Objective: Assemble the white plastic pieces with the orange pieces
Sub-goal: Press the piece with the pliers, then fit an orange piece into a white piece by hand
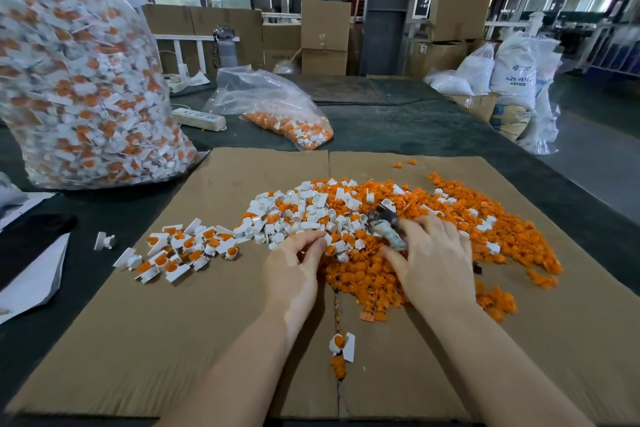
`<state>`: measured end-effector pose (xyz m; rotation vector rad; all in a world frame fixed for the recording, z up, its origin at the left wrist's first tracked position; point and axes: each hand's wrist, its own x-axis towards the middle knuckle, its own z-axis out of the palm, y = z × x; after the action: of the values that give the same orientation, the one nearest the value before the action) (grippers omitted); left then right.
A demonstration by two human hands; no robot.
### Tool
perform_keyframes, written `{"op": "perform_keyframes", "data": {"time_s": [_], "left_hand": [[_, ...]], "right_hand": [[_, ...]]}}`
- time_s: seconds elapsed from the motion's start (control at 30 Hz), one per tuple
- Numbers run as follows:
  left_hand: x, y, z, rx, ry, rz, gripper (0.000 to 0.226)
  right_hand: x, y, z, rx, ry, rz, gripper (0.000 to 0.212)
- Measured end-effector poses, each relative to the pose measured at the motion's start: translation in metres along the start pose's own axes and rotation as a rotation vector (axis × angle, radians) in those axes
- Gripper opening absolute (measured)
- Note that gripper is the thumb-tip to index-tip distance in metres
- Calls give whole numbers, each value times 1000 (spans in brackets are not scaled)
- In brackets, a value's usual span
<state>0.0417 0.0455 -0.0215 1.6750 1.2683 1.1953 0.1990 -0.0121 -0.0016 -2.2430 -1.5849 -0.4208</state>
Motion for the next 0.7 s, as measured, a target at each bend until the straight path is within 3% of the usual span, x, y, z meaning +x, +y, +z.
{"op": "perform_keyframes", "data": {"time_s": [0.1,0.2,0.3,0.4,0.7], "left_hand": [[-1,3,0,-84,-27,-19,19],[-3,3,-3,-95,-70,-25,18],[-7,4,-6,-122,-134,-50,27],[-9,3,-4,-21,-185,52,43],[-8,3,-2,164,-138,122,37]], "right_hand": [[-7,-23,2,283,113,-226,26],[-13,-37,9,408,180,-338,17],[-15,-38,12,470,201,-300,6],[-17,-37,15,490,218,-287,7],[-23,-34,17,544,270,-227,13]]}}
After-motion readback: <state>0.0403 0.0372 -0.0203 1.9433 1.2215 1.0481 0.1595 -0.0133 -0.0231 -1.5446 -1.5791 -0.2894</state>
